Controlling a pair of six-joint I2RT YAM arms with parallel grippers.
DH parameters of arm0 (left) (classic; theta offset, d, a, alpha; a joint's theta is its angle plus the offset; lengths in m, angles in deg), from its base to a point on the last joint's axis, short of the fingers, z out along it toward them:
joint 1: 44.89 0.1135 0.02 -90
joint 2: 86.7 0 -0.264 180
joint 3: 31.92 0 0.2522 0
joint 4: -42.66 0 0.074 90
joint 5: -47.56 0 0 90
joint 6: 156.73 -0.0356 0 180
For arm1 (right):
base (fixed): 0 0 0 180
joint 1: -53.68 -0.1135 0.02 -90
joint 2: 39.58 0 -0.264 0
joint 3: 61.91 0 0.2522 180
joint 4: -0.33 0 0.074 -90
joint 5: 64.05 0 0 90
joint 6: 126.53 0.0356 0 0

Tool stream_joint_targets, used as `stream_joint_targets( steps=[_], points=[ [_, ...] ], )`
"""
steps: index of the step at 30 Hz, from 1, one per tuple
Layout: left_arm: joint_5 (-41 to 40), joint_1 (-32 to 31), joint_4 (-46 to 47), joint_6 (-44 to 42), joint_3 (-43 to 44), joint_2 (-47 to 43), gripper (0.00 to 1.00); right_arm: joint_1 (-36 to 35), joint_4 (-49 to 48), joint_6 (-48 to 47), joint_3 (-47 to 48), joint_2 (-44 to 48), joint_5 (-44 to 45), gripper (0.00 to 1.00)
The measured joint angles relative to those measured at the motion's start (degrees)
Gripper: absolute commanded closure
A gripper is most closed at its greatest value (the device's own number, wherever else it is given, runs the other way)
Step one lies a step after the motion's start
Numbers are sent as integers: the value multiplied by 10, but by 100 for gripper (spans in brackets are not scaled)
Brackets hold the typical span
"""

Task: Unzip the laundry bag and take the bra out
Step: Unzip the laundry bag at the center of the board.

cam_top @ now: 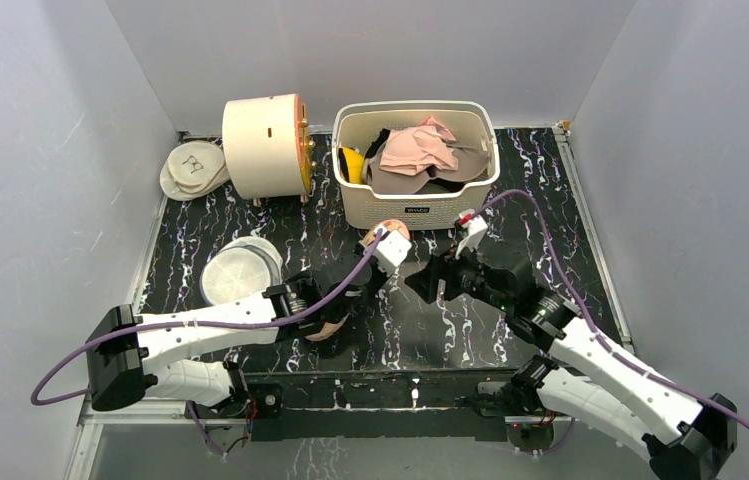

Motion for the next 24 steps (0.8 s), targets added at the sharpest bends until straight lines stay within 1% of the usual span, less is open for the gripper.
stream_joint_targets(
  steps=[2, 5, 7, 11, 13, 15, 20, 24],
  points=[
    [5, 3, 4, -3, -2, 0, 100, 0, -13, 0, -2, -21, -25, 49],
    [9, 8, 8, -7, -17, 0, 100, 0, -31, -8, -5, -43, -56, 52],
    [4, 11, 2, -7, -23, 0, 100, 0, -40, -17, -4, -59, -67, 56],
    [-2, 13, -4, -5, -24, 2, 100, 0, -45, -39, -3, -103, -67, 61],
    [-1, 19, -7, -2, -24, 3, 100, 0, -50, -43, -3, -120, -61, 65],
    [0, 23, -9, 2, -24, 3, 100, 0, -63, -46, -4, -126, -50, 68],
    [1, 31, -11, 6, -24, 3, 100, 0, -122, -47, -5, -134, -38, 68],
    [13, 36, -16, 8, -24, 3, 100, 0, -163, -52, -4, -183, -52, 66]
  ],
)
